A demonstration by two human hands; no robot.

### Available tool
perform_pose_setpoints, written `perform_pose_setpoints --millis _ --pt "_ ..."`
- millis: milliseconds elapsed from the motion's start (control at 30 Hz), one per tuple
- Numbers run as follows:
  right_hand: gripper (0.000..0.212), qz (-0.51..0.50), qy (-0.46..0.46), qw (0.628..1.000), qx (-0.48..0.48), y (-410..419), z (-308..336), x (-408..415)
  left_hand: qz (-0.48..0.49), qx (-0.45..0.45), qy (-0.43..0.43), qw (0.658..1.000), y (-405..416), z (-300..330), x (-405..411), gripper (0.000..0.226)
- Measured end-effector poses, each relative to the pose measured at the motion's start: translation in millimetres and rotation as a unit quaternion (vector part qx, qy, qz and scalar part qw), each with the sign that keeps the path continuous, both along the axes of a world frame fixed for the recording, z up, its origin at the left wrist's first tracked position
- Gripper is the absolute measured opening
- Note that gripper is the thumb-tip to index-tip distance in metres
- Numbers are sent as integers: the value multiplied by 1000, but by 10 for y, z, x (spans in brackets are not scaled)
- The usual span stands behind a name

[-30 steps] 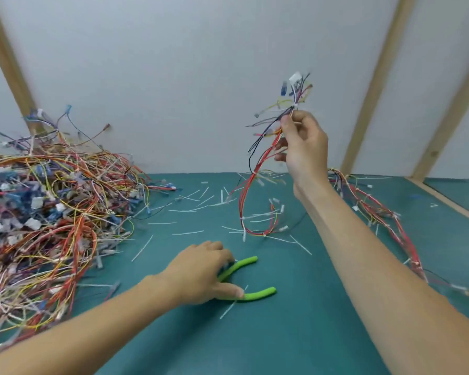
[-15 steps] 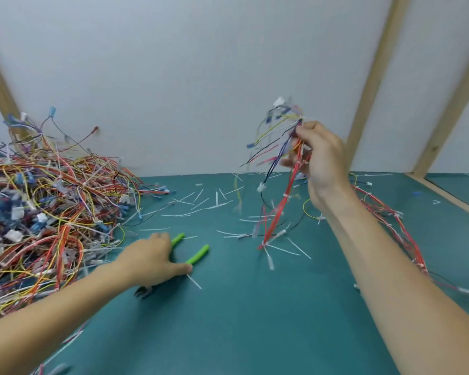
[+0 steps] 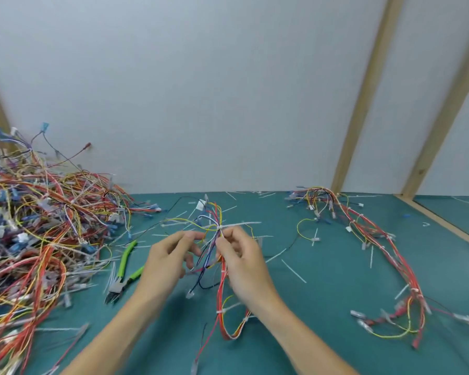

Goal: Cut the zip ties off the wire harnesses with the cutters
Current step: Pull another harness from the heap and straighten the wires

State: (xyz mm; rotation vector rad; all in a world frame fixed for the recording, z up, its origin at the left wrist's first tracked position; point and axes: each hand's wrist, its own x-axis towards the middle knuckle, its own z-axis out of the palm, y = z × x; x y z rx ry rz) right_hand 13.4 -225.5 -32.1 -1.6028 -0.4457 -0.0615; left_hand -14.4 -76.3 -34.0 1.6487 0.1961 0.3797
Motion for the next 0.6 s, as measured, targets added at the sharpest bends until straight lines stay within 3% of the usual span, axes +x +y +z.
perform_pose_setpoints --millis 233,367,600 --pt "16 51 -21 998 -15 -51 -121 -127 -17 -84 -17 996 56 -139 -90 23" --pt "14 70 -68 993 -71 24 -267 -179 -5 -104 -4 995 96 -156 -129 21" --pt "13 18 -91 984 -150 5 -345 -198 -23 -64 -18 998 84 -153 -207 16"
